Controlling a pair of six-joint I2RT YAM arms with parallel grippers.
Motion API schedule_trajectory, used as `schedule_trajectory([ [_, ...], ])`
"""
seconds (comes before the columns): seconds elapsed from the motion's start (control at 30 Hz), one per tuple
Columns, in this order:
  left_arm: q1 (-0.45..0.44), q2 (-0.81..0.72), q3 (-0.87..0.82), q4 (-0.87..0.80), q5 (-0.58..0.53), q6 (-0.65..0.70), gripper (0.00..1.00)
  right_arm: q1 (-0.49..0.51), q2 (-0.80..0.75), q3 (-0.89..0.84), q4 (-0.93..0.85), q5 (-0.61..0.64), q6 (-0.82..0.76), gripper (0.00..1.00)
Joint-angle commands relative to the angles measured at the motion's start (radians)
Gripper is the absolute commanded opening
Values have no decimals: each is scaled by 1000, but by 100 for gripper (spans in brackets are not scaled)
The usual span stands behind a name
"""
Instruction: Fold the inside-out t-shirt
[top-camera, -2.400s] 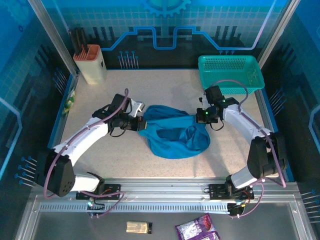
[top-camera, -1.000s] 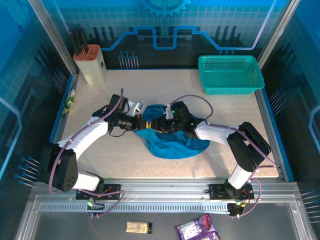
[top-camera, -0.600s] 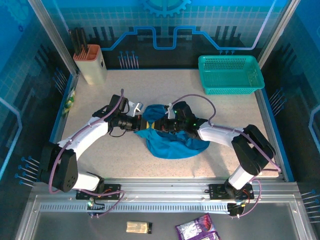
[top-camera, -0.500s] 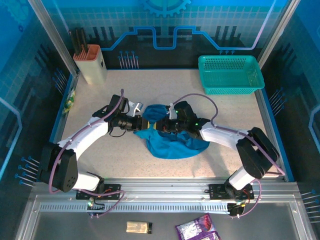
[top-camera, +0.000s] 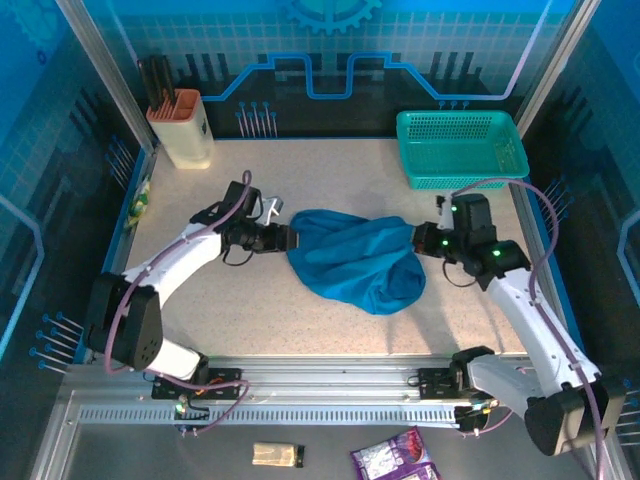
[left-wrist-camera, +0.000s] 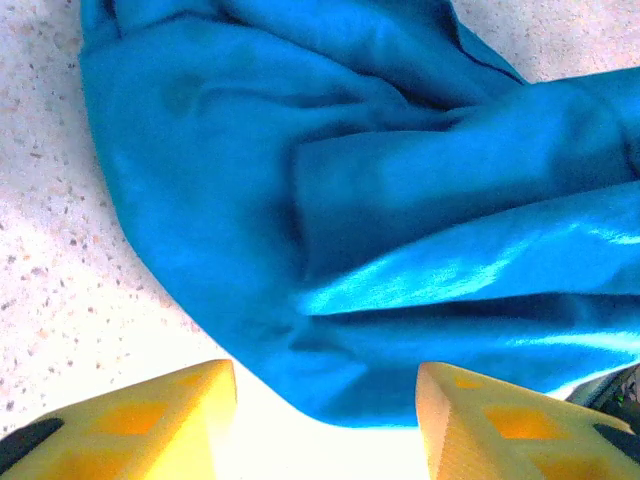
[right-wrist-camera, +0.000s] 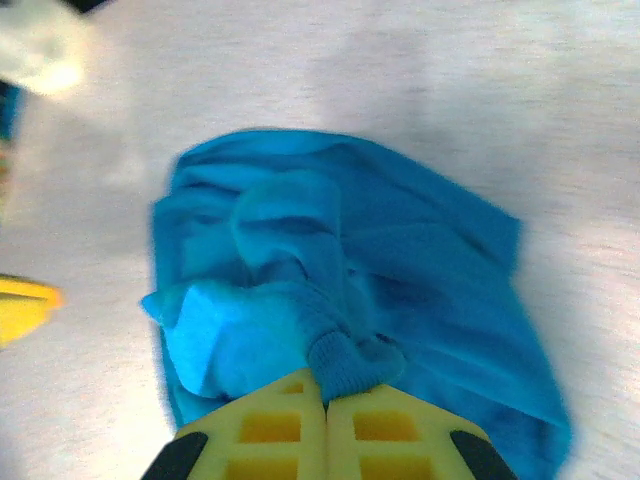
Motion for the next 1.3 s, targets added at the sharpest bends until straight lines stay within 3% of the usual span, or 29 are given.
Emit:
schedule_trajectory([
  [0.0, -6, 81, 59, 0, 11, -22, 52, -58, 38, 5, -208, 97, -120, 0],
  [0.2, -62, 224, 167, -39, -35, 9, 54, -92, 64, -8, -222, 205, -132, 0],
  [0.4, -105, 357, 281, -92, -146, 23, 54, -98, 75, -19, -180, 143, -120, 0],
  [0.5, -135, 402, 356, -136, -177, 50, 48, -97, 74, -24, -174, 127, -116, 0],
  [0.7, -161, 502, 431, -130, 28, 36, 44, -98, 66, -25, -167, 132, -115, 0],
  [0.93, -178, 562, 415, -143, 125, 5, 50, -98, 71, -25, -161, 127, -112, 0],
  [1.27, -192, 511, 313, -99, 254, -35, 51, -97, 76, -16, -147, 116, -106, 0],
])
